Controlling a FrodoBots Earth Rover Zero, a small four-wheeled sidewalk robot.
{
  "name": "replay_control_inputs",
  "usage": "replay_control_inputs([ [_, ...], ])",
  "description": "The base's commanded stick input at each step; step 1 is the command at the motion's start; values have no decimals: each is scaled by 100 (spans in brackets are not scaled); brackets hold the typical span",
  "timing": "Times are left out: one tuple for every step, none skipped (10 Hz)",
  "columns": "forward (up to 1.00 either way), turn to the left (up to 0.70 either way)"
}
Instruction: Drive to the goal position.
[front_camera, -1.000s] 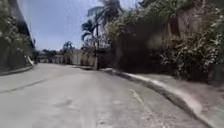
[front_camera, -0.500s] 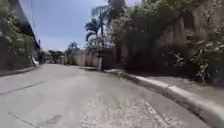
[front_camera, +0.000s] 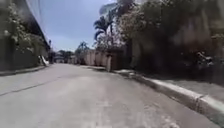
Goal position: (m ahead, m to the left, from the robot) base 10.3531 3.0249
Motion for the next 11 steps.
replay_control_inputs([
  [100, 3],
  [100, 39],
  [100, 43],
  [100, 43],
  [100, 27],
  [100, 12],
  [100, 3],
  [100, 3],
  [100, 3],
  [100, 3],
  [100, 3],
])
